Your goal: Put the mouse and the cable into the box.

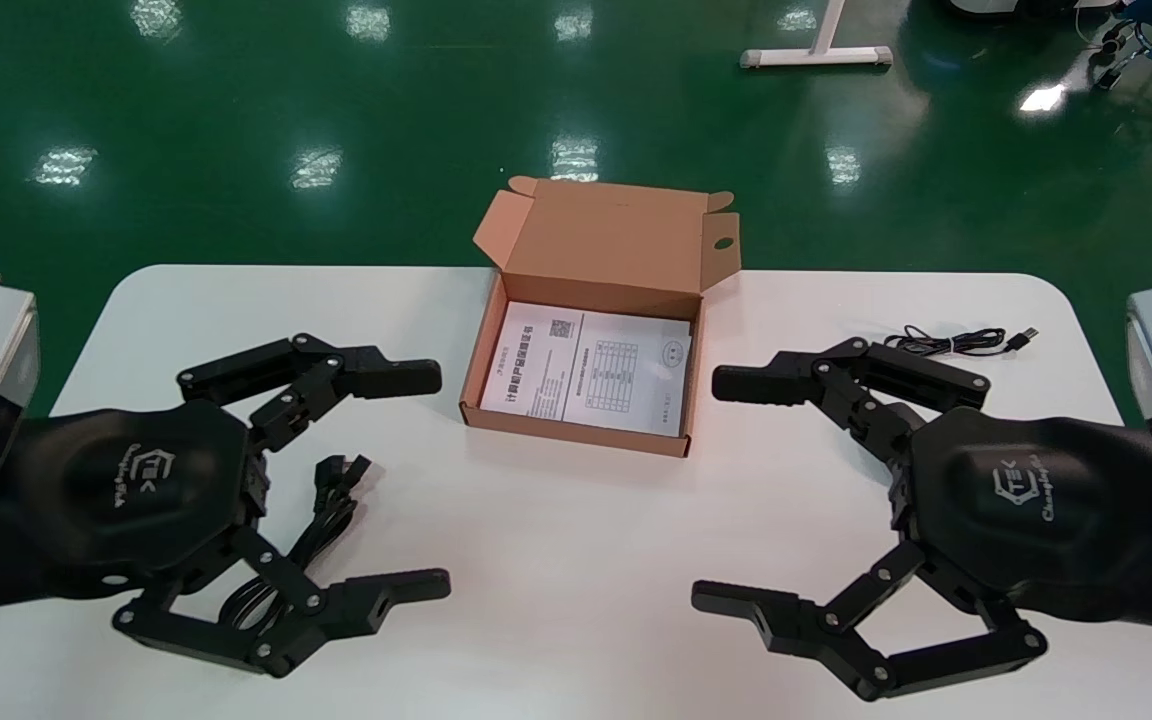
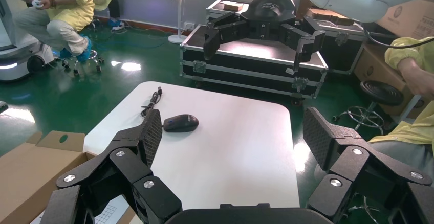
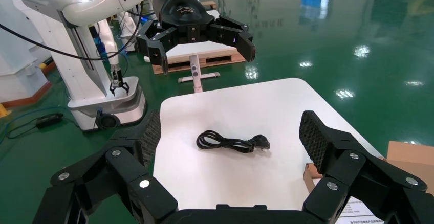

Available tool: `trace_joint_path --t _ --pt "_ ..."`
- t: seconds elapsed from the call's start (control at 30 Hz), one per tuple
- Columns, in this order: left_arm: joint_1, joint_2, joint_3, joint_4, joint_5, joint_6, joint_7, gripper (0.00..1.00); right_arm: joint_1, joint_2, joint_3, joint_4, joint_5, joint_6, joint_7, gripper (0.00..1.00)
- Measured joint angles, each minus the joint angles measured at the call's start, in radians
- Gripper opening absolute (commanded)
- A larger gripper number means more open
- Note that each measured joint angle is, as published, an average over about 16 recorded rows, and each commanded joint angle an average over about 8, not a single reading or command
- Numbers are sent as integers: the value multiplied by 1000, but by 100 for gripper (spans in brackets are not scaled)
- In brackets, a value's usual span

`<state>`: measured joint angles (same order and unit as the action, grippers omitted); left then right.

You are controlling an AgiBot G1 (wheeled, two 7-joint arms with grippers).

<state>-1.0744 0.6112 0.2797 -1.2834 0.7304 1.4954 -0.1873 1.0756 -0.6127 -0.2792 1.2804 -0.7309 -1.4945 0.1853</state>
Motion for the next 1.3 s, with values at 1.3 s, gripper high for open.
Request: trace_joint_path --t 1.3 --pt "478 -39 -114 190 133 -401 404 100 -113 22 -47 -210 -429 412 -199 100"
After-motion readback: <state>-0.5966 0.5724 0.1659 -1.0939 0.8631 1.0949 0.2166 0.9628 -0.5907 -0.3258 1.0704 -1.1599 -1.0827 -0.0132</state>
